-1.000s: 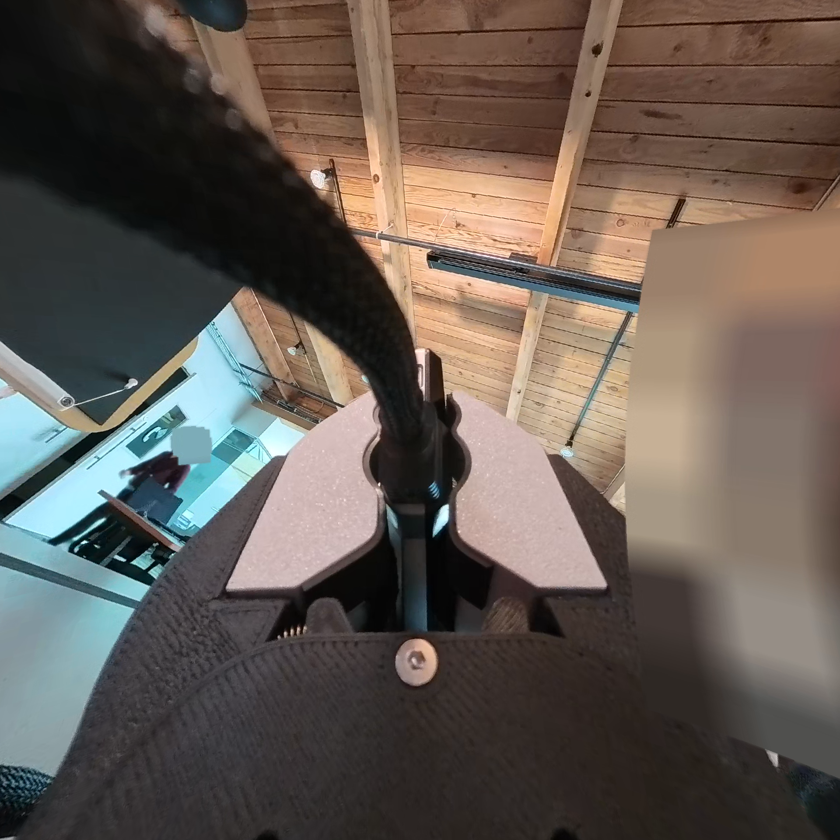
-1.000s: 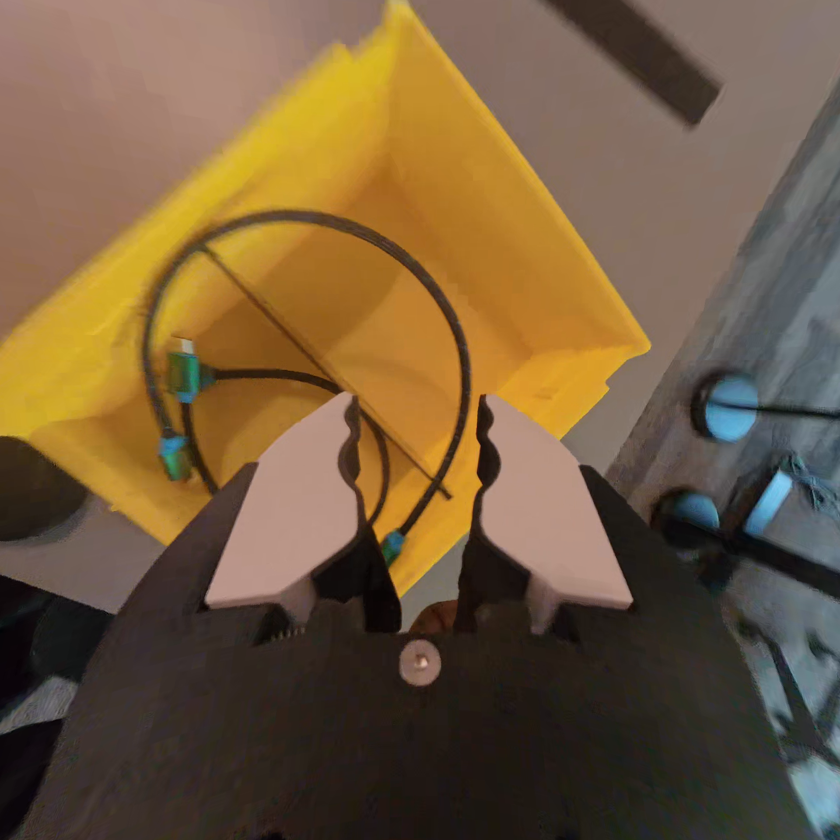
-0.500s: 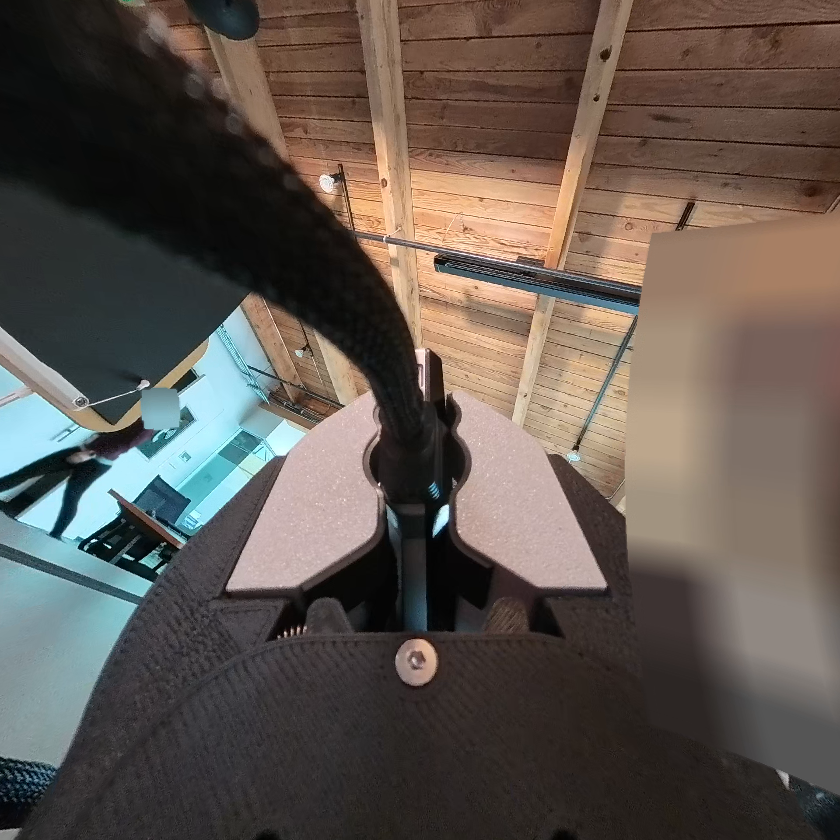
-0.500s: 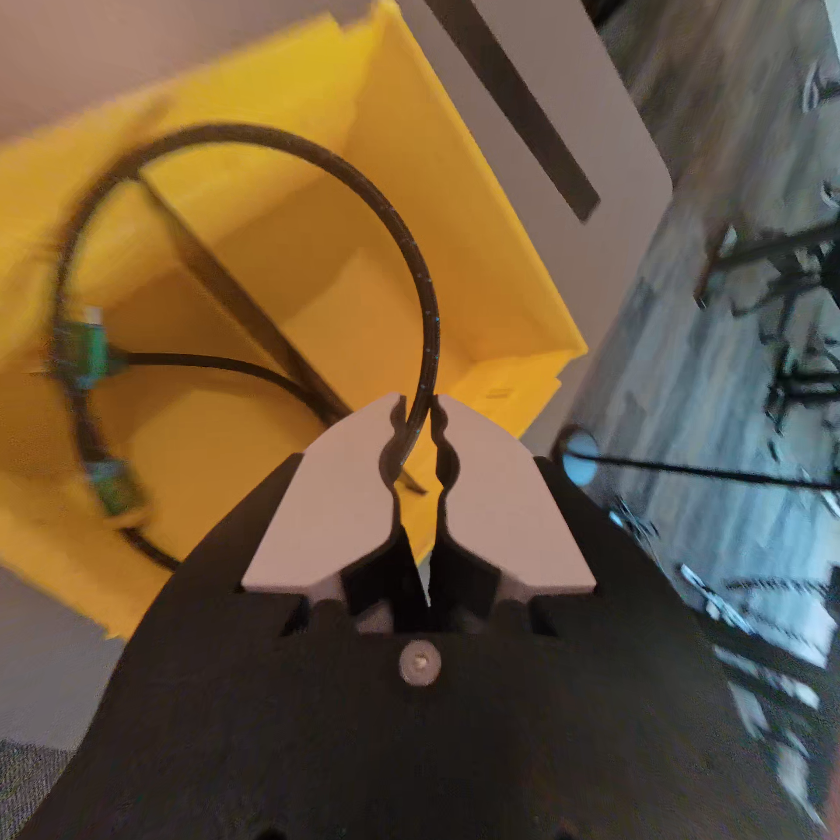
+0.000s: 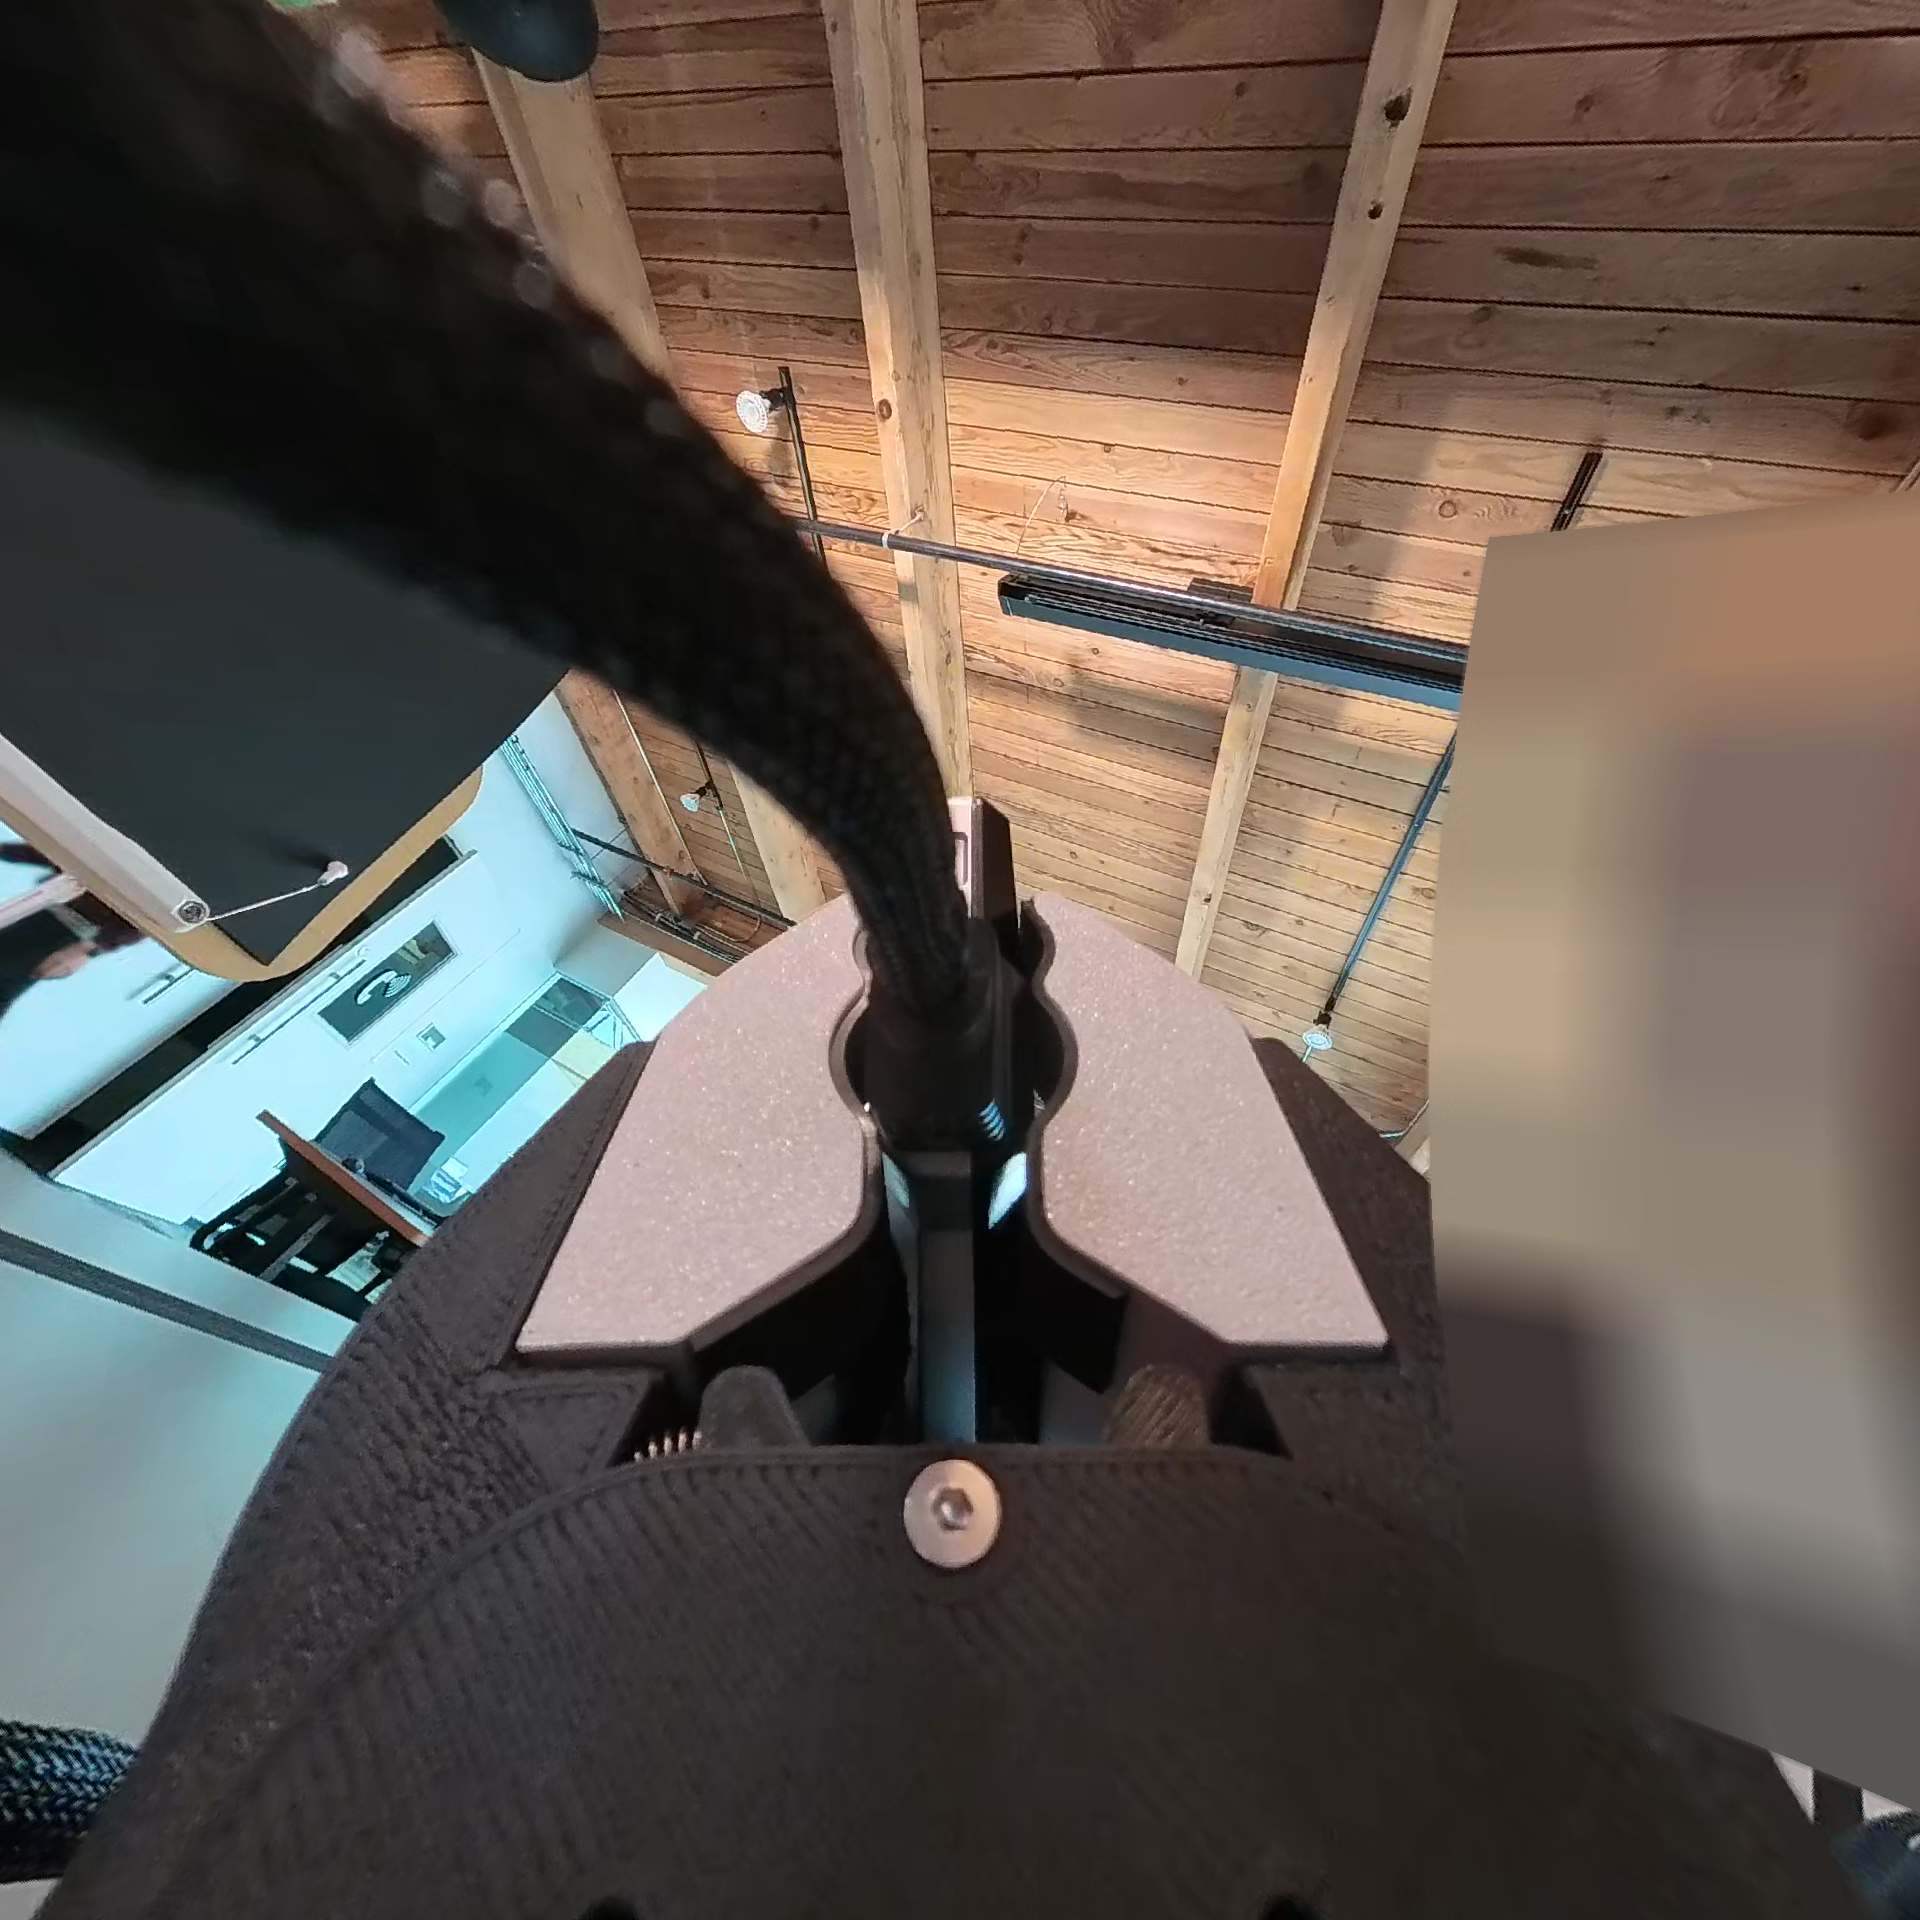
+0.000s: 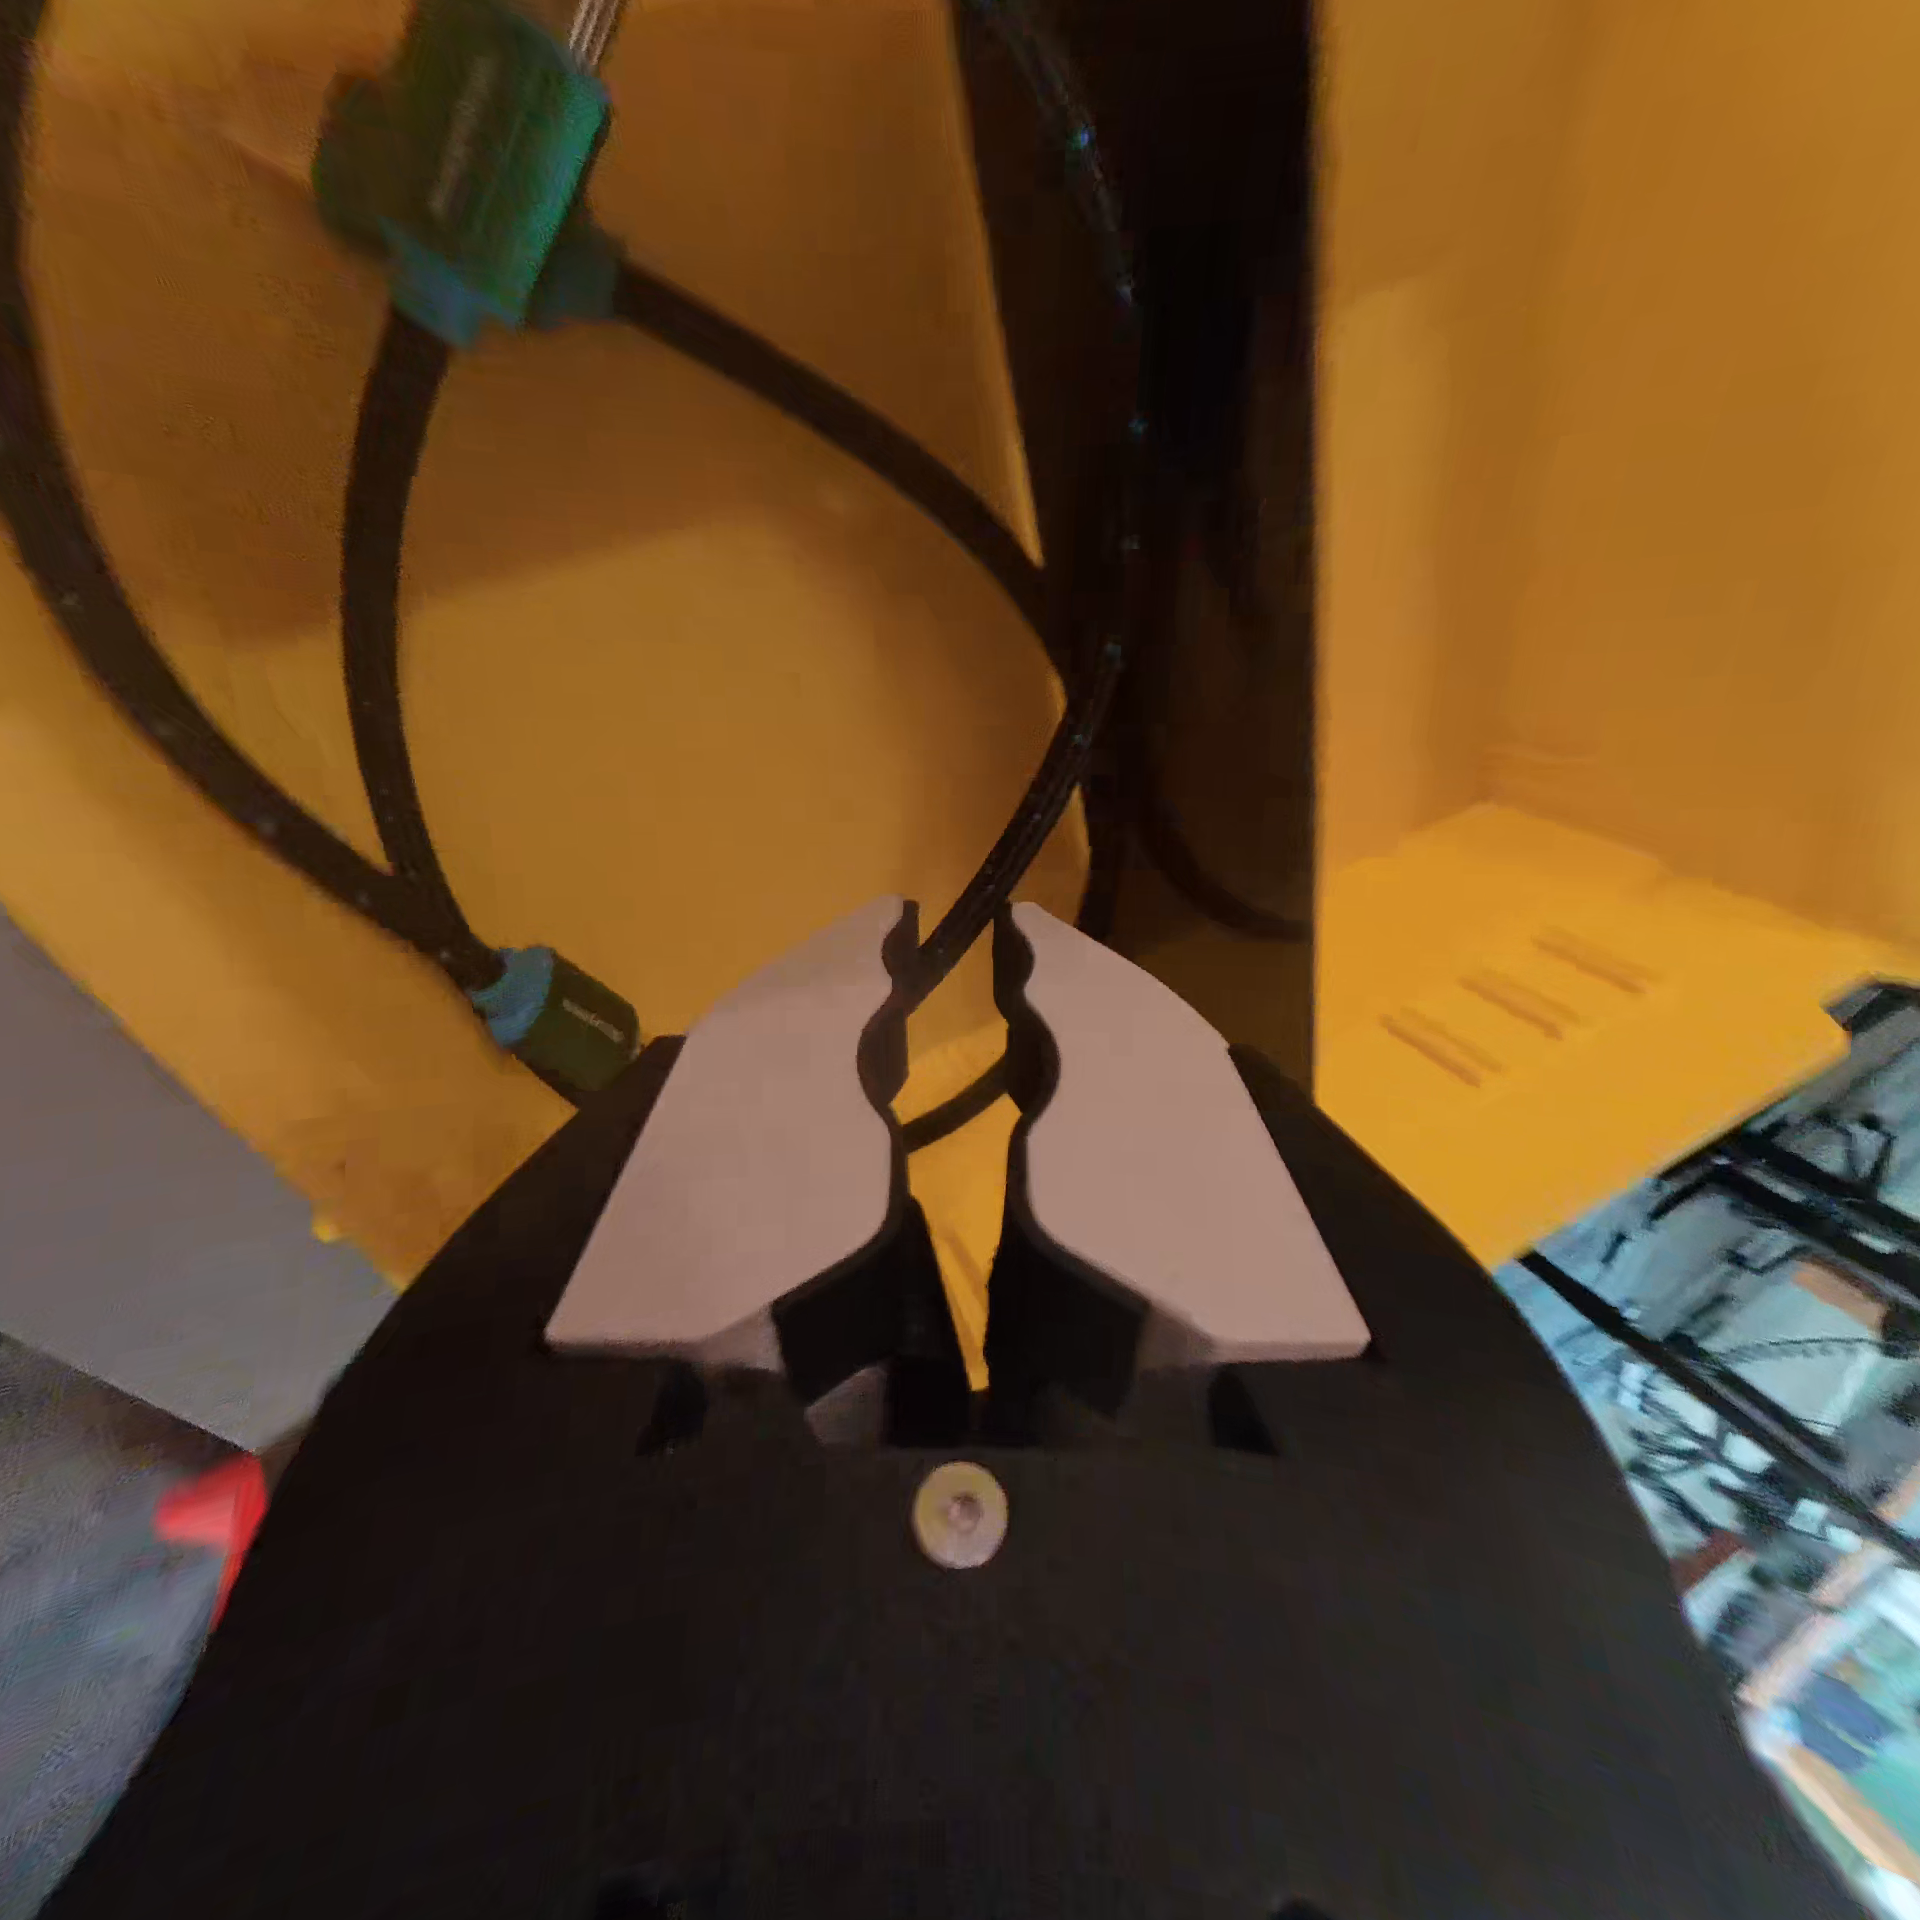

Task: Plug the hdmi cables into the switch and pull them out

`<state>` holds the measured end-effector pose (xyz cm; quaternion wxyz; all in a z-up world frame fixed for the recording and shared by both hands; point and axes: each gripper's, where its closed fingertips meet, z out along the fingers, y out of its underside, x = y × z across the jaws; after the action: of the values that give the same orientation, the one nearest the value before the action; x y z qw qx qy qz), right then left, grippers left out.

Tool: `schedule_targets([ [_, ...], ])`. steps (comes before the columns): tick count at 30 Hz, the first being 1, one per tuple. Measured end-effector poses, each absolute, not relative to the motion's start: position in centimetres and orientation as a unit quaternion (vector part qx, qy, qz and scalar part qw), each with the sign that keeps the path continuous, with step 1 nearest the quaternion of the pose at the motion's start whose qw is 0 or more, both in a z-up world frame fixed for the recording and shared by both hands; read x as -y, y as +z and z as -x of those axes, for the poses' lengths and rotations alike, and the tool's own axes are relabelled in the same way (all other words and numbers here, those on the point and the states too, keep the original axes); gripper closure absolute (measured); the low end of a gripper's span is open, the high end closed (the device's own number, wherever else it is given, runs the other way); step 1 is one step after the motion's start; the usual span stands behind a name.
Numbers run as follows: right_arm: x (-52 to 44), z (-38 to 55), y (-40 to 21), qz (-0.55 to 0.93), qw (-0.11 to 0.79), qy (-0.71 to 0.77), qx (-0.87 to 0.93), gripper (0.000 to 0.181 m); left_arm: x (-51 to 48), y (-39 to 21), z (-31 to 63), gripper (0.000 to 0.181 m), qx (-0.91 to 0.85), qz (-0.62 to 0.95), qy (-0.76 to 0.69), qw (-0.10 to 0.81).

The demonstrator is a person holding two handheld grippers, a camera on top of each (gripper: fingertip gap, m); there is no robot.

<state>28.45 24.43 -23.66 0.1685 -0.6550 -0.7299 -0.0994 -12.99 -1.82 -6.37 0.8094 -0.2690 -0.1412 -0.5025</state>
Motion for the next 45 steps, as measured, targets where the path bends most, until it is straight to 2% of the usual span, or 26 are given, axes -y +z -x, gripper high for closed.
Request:
schedule_targets([
  [1,-24.5,-28.5,-24.6,0.64,0.142,-0.122,0.745,0.168,1.8,-6.4,13.0,0.159,0.141,0.27,-0.502,0.809],
  [4,-24.9,-27.6,-26.8,0.589,0.086,-0.175,0.784,0.169,1.8,-6.4,13.0,0.159,0.142,0.27,-0.502,0.809],
  [9,-25.8,-24.4,-25.3,0.601,0.125,-0.169,0.771,0.168,1.8,-6.4,13.2,0.159,0.143,0.269,-0.502,0.809],
  [13,-24.7,-25.2,-23.0,0.663,0.123,-0.13,0.727,0.134,1.9,-6.4,13.2,0.159,0.144,0.266,-0.504,0.809],
  [15,-24.3,-26.6,-21.6,0.69,0.127,-0.131,0.7,0.134,2.0,-6.4,13.2,0.159,0.145,0.265,-0.504,0.809],
  [20,-18.7,-24.6,-17.7,0.712,0.176,0.142,0.665,0.129,1.9,-6.5,13.1,0.159,0.144,0.268,-0.503,0.809],
  [21,-17.1,-23.9,-16.9,0.695,0.177,0.21,0.665,0.131,1.9,-6.5,13.1,0.159,0.143,0.268,-0.503,0.809],
  [23,-15.0,-22.6,-16.1,0.667,0.179,0.296,0.66,0.15,1.8,-6.5,13.0,0.159,0.142,0.27,-0.503,0.809],
  [27,-14.1,-22.5,-19.7,0.674,0.137,0.259,0.678,0.16,1.8,-6.5,12.9,0.159,0.142,0.271,-0.502,0.809],
  [29,-14.0,-22.4,-21.5,0.68,0.107,0.246,0.683,0.174,1.8,-6.5,12.8,0.159,0.141,0.273,-0.502,0.808],
  [36,-14.8,-21.9,-25.3,0.717,0.058,0.2,0.666,0.17,1.1,-6.4,11.1,0.159,0.108,0.312,-0.507,0.796],
  [38,-15.4,-21.8,-24.1,0.718,0.098,0.204,0.658,0.159,0.6,-6.4,9.7,0.159,0.08,0.342,-0.512,0.784],
  [41,-16.3,-20.3,-19.2,0.704,0.244,0.274,0.609,0.138,0.0,-6.7,7.1,0.159,0.029,0.394,-0.513,0.762],
  [45,-14.4,-17.2,-8.6,0.547,0.501,0.422,0.521,0.082,-0.2,-7.5,3.4,0.159,-0.059,0.459,-0.505,0.729],
])
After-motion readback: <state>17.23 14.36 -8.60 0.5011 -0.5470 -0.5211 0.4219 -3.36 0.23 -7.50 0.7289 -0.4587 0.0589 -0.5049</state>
